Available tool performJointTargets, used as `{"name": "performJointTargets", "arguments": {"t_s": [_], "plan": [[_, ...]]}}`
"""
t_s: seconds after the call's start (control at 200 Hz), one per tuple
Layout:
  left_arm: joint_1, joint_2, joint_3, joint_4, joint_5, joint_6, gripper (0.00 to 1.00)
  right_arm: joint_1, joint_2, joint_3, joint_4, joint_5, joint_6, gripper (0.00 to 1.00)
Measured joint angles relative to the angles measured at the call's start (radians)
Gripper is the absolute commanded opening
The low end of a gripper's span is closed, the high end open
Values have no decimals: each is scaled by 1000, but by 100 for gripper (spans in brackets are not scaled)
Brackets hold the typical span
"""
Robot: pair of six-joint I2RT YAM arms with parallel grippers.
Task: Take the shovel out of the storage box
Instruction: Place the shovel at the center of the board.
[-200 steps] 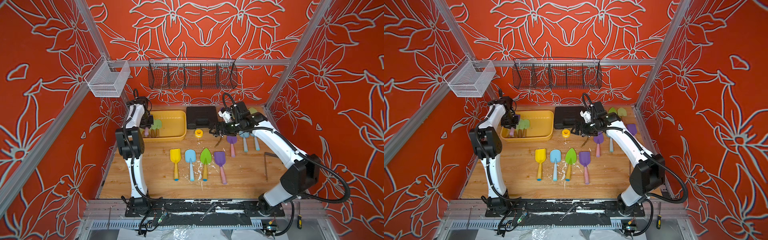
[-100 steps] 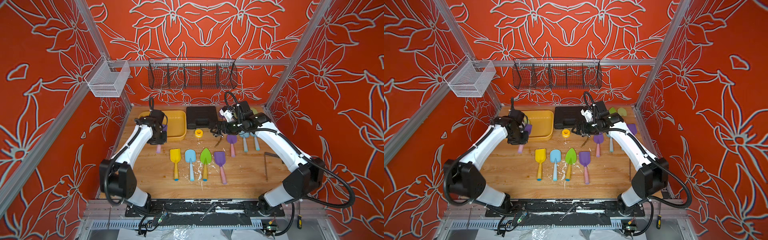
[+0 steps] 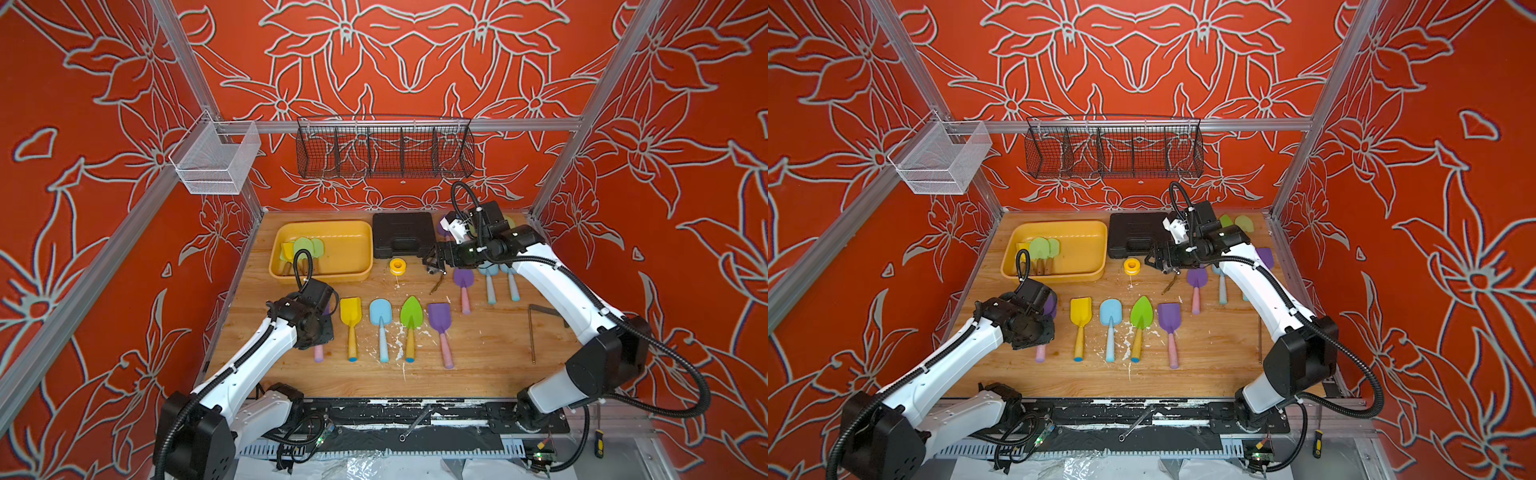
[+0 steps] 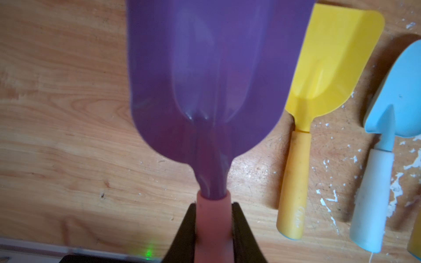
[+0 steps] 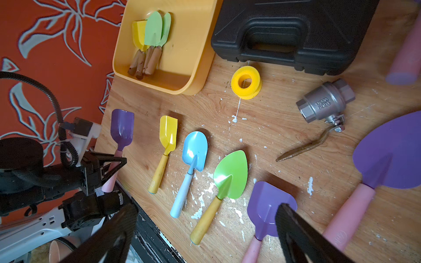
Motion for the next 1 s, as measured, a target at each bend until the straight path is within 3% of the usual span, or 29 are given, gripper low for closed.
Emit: {"name": "performJointTargets", "arguments": {"t_s": [0.33,0.721,0.996], "plan": [[0,49,-136,124,1,-49,1,0,-10,0,0,-21,-7,97],[-1,252,-81,153,8,-50,9,0,-10,0,0,-34,-7,97],[-1,296,-57,150,8,-50,34,0,-10,0,-1,-34,-11,97]]}}
